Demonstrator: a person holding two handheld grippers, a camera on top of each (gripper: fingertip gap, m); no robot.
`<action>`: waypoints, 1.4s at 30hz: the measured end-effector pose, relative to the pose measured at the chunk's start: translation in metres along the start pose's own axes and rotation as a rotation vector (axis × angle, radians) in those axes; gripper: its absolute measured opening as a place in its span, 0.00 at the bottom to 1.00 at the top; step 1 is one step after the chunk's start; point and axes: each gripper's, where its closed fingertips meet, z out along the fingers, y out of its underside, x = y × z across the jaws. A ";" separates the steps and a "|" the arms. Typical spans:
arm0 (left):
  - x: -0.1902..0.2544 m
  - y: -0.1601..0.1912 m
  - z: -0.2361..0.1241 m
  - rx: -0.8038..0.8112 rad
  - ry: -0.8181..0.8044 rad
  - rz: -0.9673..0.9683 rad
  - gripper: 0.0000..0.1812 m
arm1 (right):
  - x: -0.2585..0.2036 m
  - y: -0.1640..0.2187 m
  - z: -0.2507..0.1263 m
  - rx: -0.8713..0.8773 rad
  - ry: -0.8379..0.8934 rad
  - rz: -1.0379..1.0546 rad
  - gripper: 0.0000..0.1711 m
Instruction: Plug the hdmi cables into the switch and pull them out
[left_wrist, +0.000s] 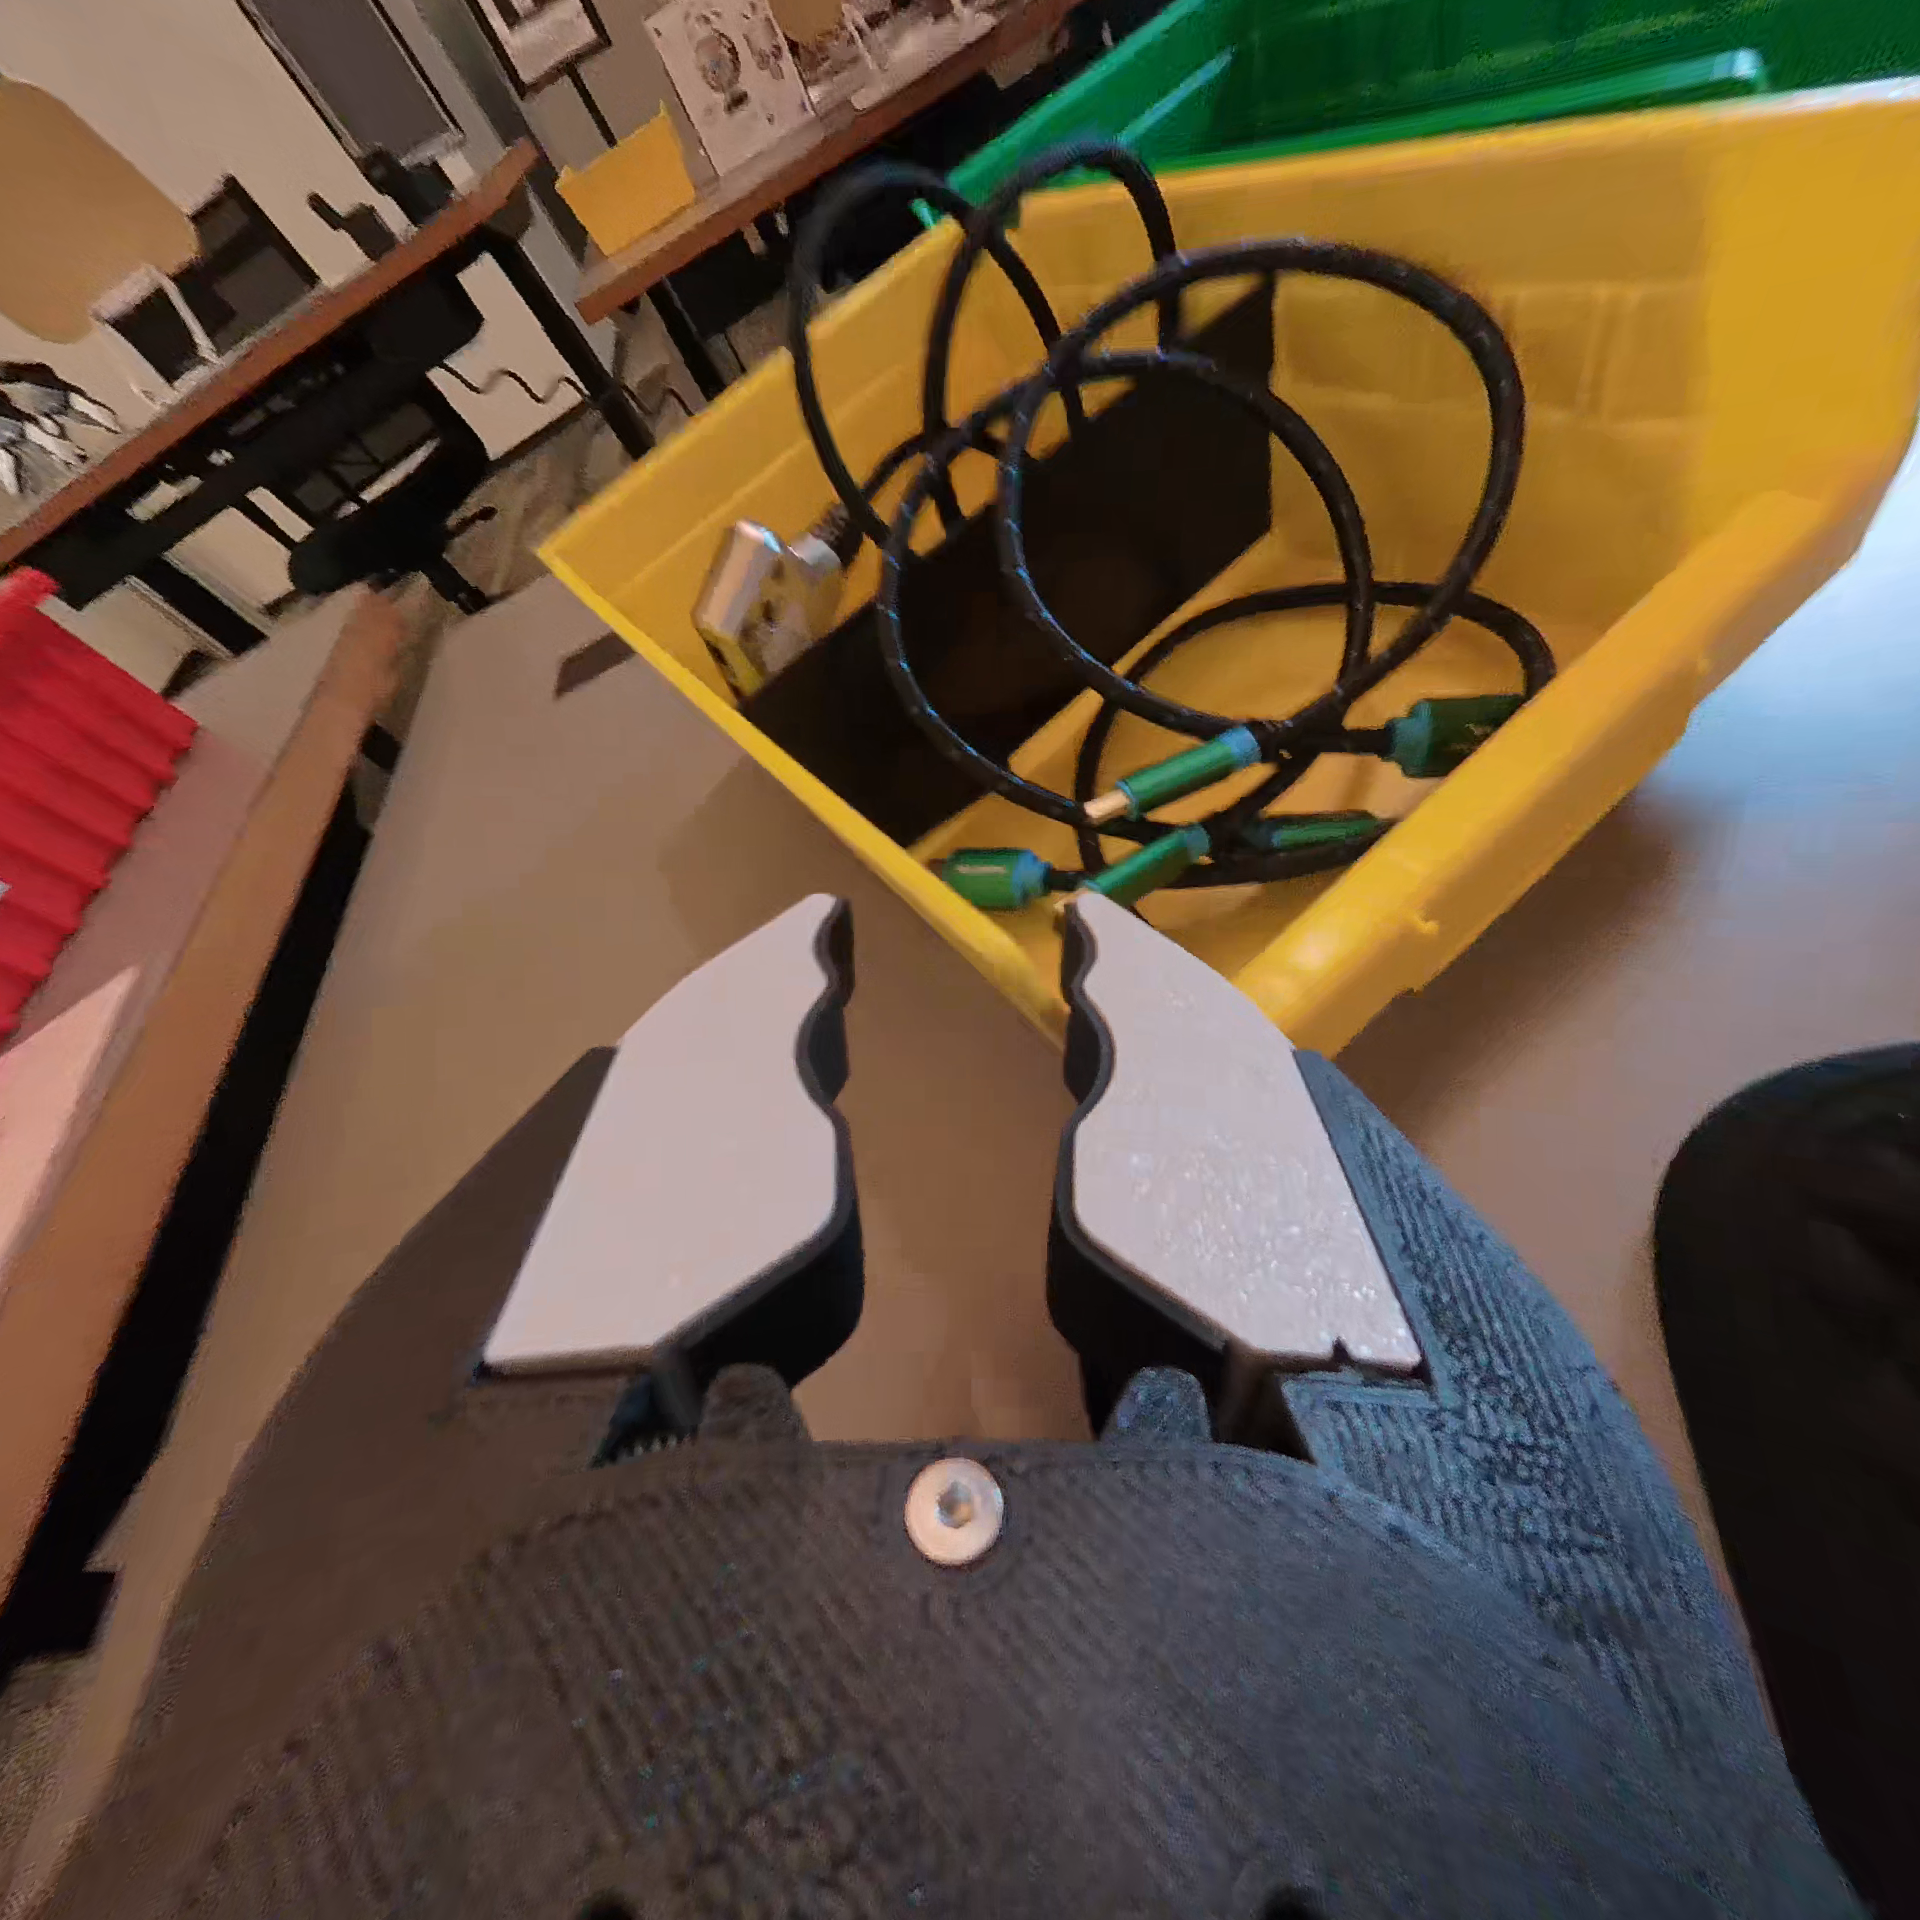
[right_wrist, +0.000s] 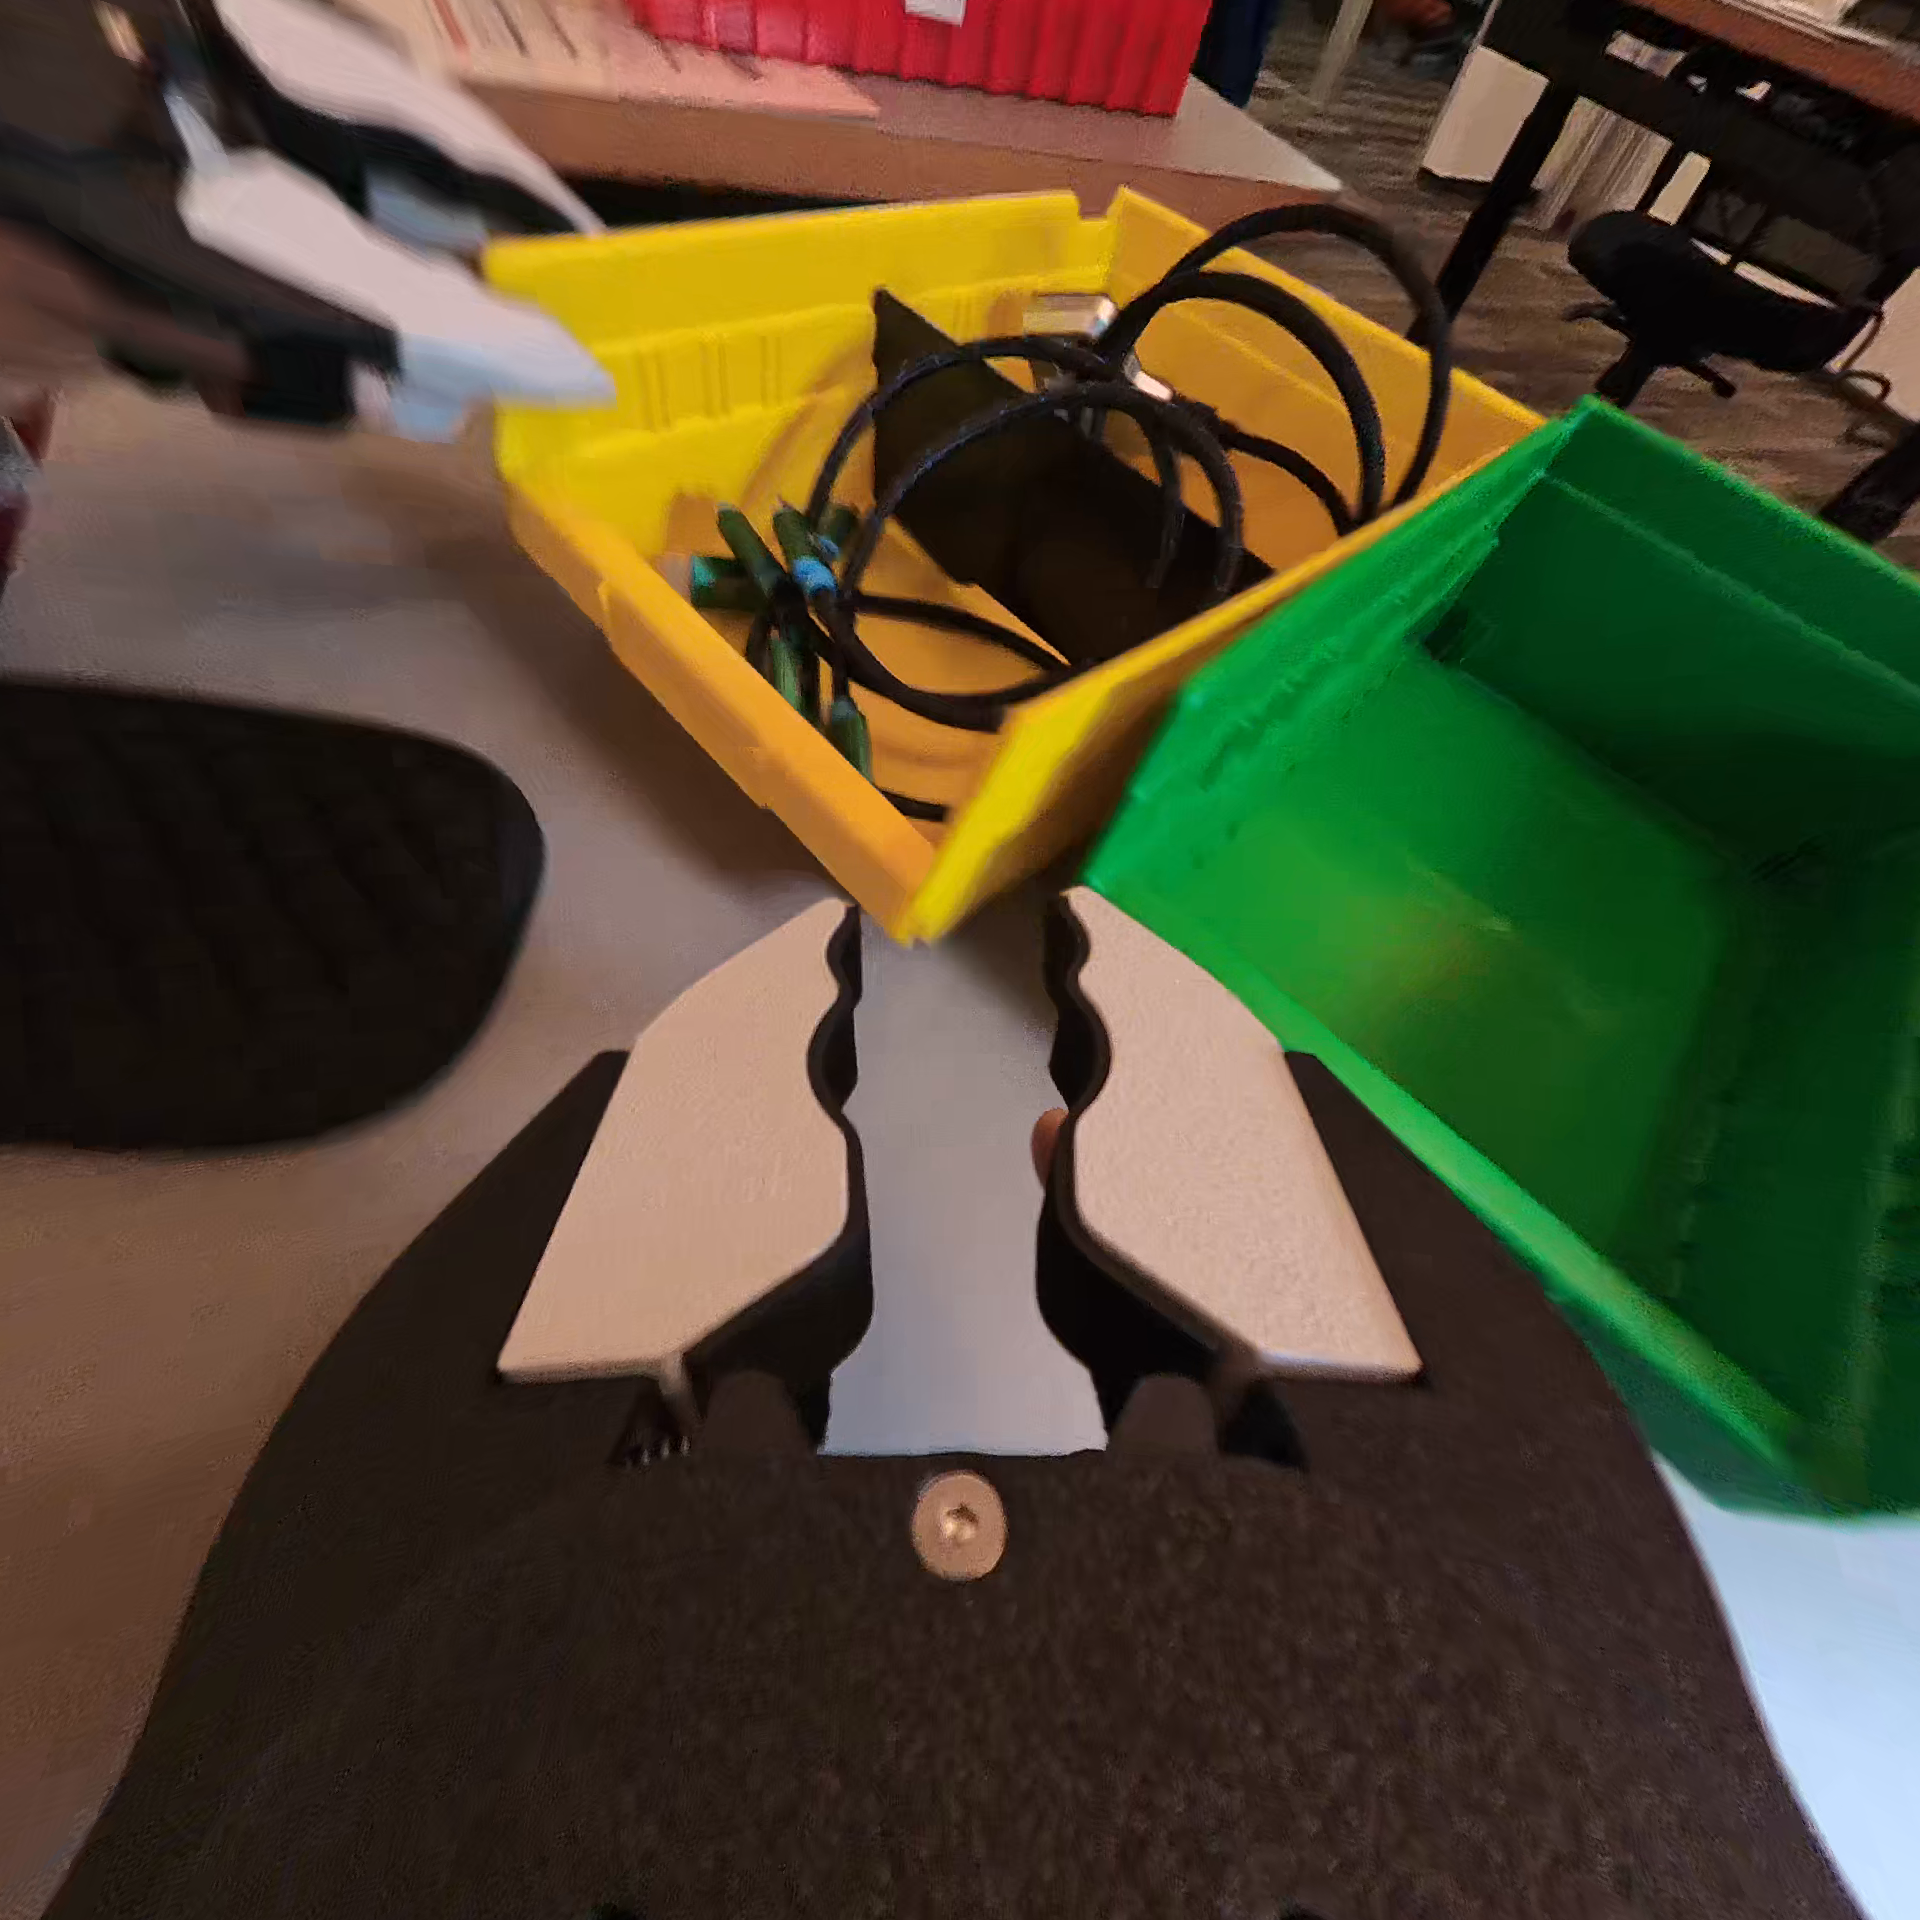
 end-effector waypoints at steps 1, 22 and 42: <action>-0.007 -0.009 -0.005 0.017 -0.007 0.007 0.24 | 0.012 0.005 -0.010 -0.037 0.000 -0.043 0.22; 0.120 0.007 0.038 -0.415 0.512 0.603 0.34 | 0.047 0.124 -0.091 -0.554 -0.007 -0.423 0.18; 0.168 -0.021 0.078 -0.354 0.617 0.721 0.19 | 0.200 0.223 -0.236 -0.827 0.418 -0.359 0.19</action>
